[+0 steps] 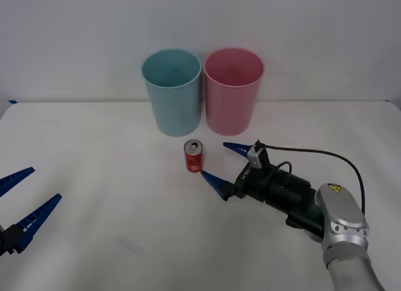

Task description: Grasp the object on the table and drop it into the matching bin: aluminum can to the light blue bin, PET bottle to the pink bin.

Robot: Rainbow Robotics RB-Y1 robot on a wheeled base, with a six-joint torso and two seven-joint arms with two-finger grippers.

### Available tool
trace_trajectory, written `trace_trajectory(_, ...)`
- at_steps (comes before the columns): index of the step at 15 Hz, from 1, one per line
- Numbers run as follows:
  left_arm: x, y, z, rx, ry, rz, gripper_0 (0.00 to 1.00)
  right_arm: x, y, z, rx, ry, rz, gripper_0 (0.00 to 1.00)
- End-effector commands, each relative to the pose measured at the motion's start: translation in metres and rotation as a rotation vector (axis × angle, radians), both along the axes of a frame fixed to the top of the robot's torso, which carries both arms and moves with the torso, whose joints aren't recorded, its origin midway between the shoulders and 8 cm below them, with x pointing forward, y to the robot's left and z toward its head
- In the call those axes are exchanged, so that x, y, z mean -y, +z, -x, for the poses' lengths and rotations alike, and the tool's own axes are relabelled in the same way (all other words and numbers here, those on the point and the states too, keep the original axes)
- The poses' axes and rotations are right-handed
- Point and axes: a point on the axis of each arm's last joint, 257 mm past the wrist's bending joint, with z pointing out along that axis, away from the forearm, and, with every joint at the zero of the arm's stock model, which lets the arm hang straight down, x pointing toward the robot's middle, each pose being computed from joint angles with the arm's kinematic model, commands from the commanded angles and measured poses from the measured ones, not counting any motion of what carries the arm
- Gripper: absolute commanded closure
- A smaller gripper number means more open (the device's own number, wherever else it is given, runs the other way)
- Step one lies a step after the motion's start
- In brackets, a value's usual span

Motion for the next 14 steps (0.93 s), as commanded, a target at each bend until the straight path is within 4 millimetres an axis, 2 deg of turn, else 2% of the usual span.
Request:
trace_trajectory(1,0.000,0.000,0.000,0.000,0.000,0.000,0.00,-0.017,-0.009,-0.004,-0.023,0.034,0.007,0.00)
trace_trajectory(14,0.000,0.000,0.000,0.000,0.000,0.000,0.00,-0.064,-0.023,-0.037,-0.034,0.015,0.111,0.00)
